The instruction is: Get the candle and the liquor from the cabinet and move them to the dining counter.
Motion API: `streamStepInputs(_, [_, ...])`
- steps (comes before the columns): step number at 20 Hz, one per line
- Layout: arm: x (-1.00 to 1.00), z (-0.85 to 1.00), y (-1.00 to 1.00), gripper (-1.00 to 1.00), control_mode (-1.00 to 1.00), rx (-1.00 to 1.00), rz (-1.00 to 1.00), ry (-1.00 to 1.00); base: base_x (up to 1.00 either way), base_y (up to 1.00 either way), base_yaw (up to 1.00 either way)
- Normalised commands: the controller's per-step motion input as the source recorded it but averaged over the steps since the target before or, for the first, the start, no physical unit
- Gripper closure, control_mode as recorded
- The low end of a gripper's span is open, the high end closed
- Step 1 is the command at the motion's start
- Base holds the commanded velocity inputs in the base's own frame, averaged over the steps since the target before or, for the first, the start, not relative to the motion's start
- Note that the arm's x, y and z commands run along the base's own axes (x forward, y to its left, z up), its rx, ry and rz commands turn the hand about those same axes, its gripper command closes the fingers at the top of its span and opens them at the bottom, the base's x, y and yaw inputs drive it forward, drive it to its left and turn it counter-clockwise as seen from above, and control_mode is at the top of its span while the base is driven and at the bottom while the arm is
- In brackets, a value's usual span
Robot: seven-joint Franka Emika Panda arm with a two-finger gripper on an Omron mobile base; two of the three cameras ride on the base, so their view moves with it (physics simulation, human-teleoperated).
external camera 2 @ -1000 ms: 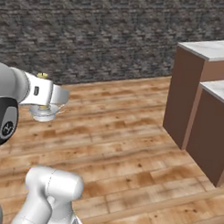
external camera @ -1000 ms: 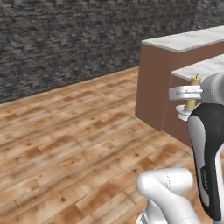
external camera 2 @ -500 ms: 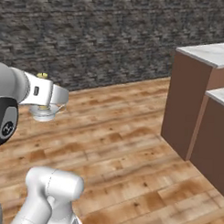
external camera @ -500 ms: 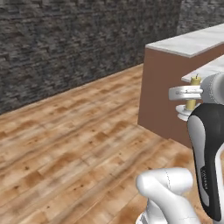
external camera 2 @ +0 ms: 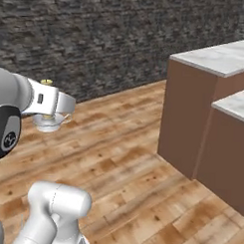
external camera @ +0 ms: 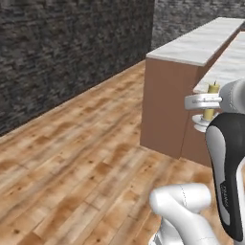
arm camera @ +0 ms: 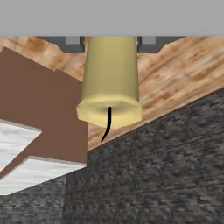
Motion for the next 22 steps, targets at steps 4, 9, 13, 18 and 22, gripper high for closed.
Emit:
streamStepInputs(4, [0.0, 0.0, 0.0, 1.0, 1.0, 0.0, 0.0, 0.0, 0.81, 0.8, -0.63])
streamStepInputs(9, [0.0, 0.0, 0.0, 1.0, 1.0, 0.0, 0.0, 0.0, 0.69, 0.83, -0.67])
streamStepInputs(13, [0.0, 0.0, 0.0, 1.0, 1.0, 0.0, 0.0, 0.0, 0.54, 0.98, -0.62])
streamStepInputs(18, [0.0, 0.0, 0.0, 1.0, 1.0, 0.0, 0.0, 0.0, 0.48, 1.0, -0.58])
streamStepInputs(22, [0.0, 0.0, 0.0, 1.0, 1.0, 0.0, 0.0, 0.0, 0.35, 1.0, -0.57])
